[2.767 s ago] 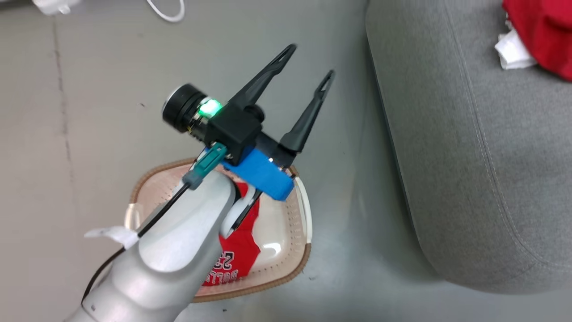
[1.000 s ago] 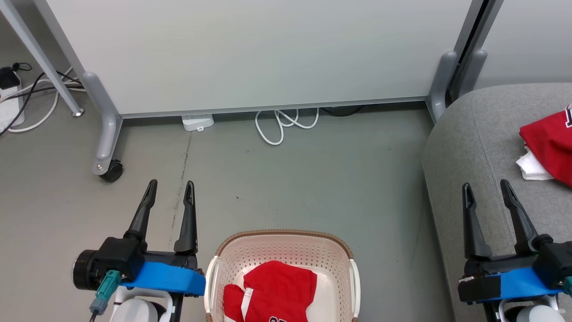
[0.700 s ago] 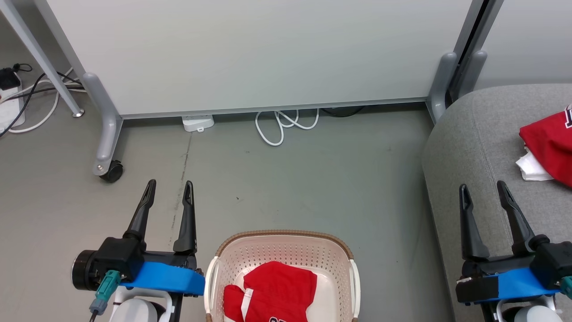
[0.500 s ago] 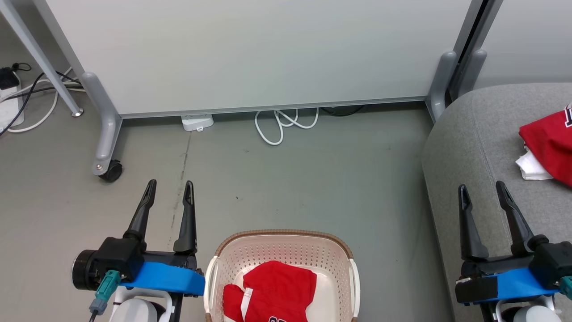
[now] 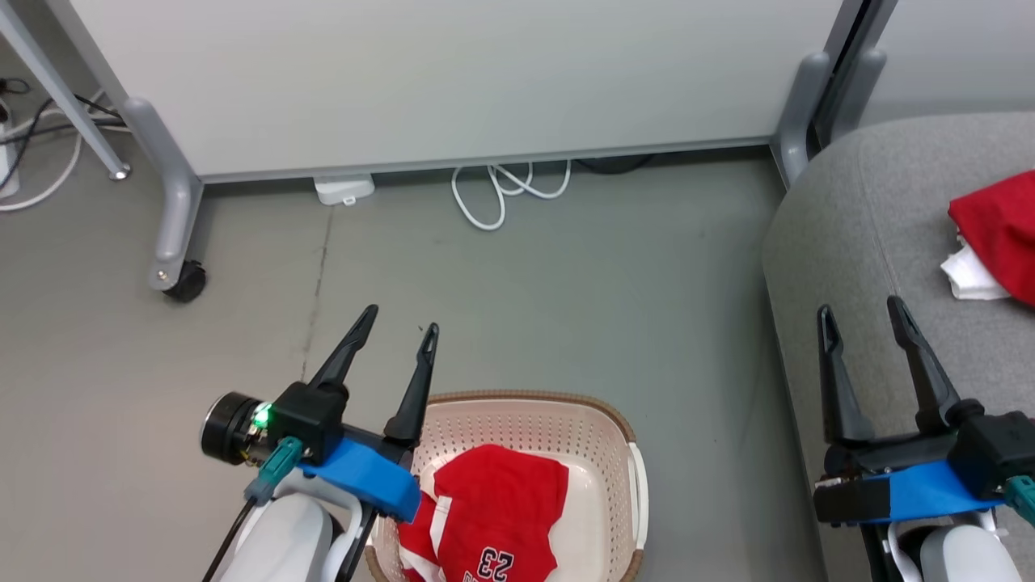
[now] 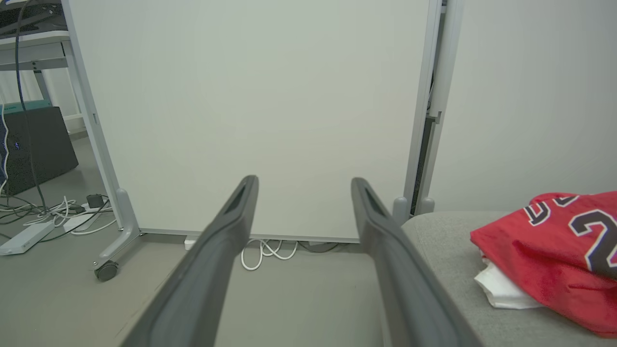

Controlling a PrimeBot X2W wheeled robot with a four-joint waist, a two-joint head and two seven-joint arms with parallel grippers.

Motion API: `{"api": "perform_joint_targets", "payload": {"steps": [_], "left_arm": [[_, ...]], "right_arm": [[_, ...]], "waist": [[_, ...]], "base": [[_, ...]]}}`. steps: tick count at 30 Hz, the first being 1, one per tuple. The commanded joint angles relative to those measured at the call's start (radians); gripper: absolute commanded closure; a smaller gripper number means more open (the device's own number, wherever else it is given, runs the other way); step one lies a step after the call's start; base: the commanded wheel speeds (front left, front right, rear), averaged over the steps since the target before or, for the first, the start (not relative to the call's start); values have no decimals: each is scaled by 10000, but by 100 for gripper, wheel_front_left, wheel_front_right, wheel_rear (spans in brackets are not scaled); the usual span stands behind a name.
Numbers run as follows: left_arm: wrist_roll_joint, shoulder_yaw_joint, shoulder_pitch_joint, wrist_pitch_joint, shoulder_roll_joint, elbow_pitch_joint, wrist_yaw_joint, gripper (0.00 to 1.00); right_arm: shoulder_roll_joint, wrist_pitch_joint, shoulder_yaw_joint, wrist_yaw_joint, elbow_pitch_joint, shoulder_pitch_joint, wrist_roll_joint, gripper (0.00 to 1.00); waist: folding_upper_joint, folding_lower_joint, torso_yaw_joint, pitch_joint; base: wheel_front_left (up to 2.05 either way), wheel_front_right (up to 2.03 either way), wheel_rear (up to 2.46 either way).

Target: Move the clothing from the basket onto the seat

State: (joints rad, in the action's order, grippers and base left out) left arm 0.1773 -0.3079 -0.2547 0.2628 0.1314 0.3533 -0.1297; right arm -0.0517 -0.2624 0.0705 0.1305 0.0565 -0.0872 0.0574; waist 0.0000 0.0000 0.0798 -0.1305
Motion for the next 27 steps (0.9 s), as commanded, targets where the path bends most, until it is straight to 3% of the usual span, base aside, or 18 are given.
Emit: {"api": "perform_joint_targets", "payload": {"steps": [1,10,21,27], "left_arm": [[219,-495,-555,29,237,429,-4,0],[936,-2568,-2195,29,824,2254,-5,0],[2309,-6986,-4709,-145,1389,4902,-5,0],[3169,-9279,-5798,-920,1551,5659,-6,0]], "right_arm": [[19,-38,-63,5,-86,-302,-66,0],[-19,-36,-260,5,-355,-1141,-254,0],[-148,-38,-500,5,-725,-2395,-342,0],[-180,-38,-601,5,-921,-2936,-409,0]], "waist": [[0,0,-141,-402],[0,0,-491,-1986],[0,0,-937,-4234],[0,0,-1234,-5239]], "base": [[0,0,0],[0,0,0],[0,0,0],[0,0,0]]}}
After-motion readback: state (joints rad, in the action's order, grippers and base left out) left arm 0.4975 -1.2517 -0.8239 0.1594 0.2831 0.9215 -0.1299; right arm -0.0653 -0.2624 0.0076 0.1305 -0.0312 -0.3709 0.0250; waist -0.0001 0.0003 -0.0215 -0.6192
